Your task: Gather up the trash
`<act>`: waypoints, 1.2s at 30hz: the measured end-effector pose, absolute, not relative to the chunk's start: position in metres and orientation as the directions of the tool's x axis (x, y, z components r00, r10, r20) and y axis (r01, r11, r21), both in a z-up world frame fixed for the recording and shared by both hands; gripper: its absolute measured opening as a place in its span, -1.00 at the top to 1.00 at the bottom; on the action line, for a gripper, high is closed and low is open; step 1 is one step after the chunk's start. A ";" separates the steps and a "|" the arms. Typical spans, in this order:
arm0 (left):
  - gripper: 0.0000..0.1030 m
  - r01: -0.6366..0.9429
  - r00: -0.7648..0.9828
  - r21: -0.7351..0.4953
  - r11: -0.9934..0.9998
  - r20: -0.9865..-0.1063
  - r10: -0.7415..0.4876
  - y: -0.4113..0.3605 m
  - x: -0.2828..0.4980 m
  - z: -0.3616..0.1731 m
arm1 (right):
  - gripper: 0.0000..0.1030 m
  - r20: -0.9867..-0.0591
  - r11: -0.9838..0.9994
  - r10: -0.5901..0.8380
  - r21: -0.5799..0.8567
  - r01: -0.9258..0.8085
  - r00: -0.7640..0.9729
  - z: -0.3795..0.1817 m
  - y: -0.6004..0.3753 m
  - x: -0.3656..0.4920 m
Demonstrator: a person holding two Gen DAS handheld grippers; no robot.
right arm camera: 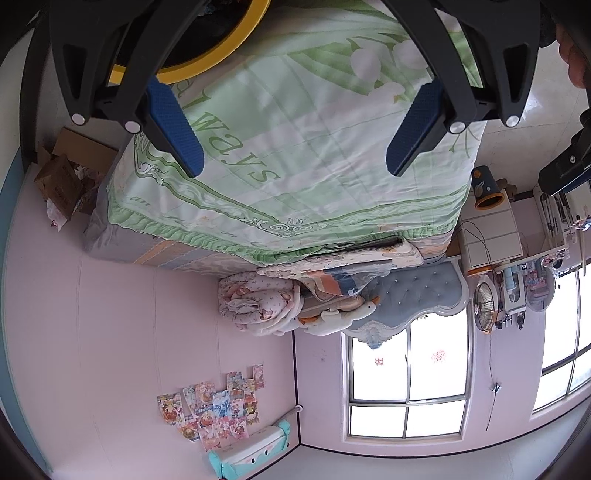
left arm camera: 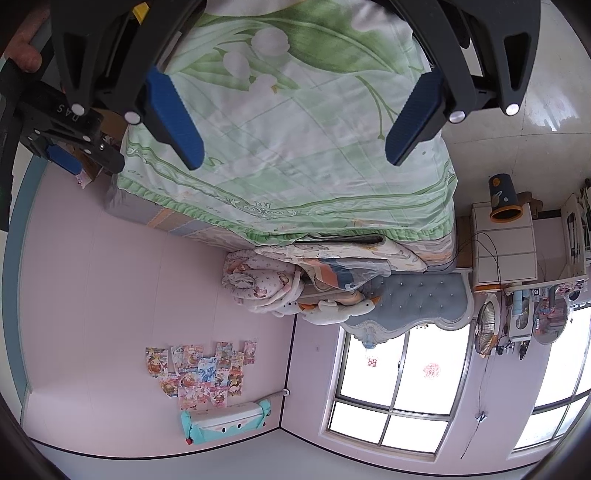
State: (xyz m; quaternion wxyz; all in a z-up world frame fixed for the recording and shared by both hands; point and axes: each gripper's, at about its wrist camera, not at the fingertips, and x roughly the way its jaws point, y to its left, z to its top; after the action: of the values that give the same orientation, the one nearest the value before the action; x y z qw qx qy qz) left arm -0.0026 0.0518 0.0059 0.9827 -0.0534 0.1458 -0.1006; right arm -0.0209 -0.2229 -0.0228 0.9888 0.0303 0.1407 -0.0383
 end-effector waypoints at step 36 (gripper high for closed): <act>-0.84 0.184 0.928 -0.143 0.972 -0.299 -0.220 0.052 0.003 -0.001 | -0.85 -0.300 0.993 -0.062 0.081 0.090 0.952 -0.030 -0.228 -0.014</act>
State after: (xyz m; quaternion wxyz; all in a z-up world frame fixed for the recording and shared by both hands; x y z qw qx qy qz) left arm 0.0027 0.0524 -0.0007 0.9803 -0.0564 0.1586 -0.1032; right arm -0.0136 -0.2279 -0.0302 0.9868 0.0470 0.1500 -0.0384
